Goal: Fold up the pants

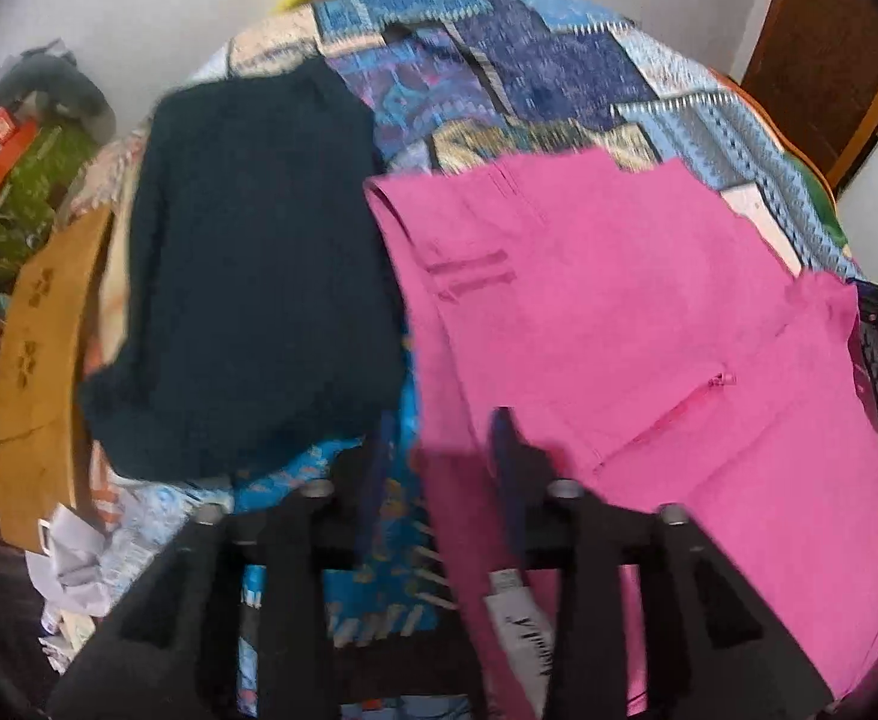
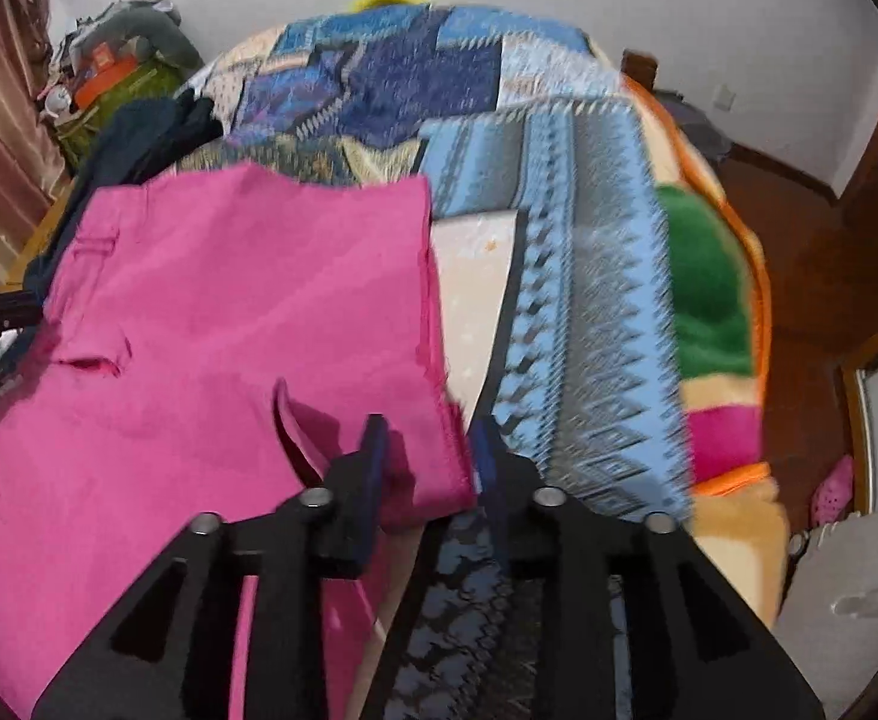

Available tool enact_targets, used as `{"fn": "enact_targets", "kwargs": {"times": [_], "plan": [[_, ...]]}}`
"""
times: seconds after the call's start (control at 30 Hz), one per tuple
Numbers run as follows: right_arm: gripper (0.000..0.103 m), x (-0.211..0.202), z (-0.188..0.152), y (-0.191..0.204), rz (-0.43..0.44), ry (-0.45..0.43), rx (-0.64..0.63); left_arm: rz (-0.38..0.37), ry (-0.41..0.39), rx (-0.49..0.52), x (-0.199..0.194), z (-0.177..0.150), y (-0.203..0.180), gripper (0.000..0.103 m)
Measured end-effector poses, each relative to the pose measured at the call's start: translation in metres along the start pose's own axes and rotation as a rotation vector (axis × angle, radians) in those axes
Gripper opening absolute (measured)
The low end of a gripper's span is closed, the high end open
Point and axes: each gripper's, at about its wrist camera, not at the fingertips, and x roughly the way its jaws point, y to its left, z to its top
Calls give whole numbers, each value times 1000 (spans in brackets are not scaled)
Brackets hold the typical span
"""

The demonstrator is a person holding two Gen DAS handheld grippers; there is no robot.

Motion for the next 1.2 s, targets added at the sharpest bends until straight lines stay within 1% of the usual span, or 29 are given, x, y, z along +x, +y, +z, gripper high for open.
{"fn": "enact_targets", "kwargs": {"times": [0.07,0.1,0.13,0.2,0.27,0.33,0.43,0.5,0.67,0.77,0.8,0.87,0.93,0.97,1.03,1.07,1.13,1.17,1.2], "plan": [[37,-13,8,1,-30,-45,-7,-8,-25,-21,-9,5,9,42],[38,-19,11,1,-32,-64,-11,-11,-30,-31,-11,7,12,46],[39,-24,16,2,-28,-82,-15,-12,-37,-44,-12,11,16,52],[48,-34,30,4,-18,-121,-18,-2,-65,-64,-15,21,23,58],[50,-37,41,8,-3,-150,-18,4,-76,-73,-14,31,27,58],[50,-34,53,11,15,-161,-15,-13,-79,-84,-10,41,31,58],[50,-17,70,13,33,-147,-14,-36,-69,-91,0,56,32,58],[50,0,81,13,33,-121,-20,-46,-59,-92,10,63,31,58],[50,46,103,8,59,-21,8,-89,-41,-88,34,78,29,58],[50,79,117,10,49,42,-10,-97,-24,-82,48,85,29,57],[50,88,120,12,46,57,-21,-101,-21,-80,52,87,29,55],[50,105,127,14,46,90,-30,-97,-8,-77,61,90,31,46],[50,120,130,14,41,116,-35,-81,-7,-78,66,90,32,34],[50,132,130,16,11,143,-56,-80,-9,-79,67,89,33,32],[50,146,128,18,-21,162,-78,-69,-23,-69,66,86,34,26],[48,151,126,21,-34,148,-86,-58,-29,-61,65,85,33,24],[25,152,124,28,-52,125,-110,-32,-36,-50,64,84,32,16],[6,153,123,33,-49,124,-122,-22,-38,-47,64,84,31,16],[5,153,122,37,-48,132,-130,-16,-42,-47,62,84,31,12]]}}
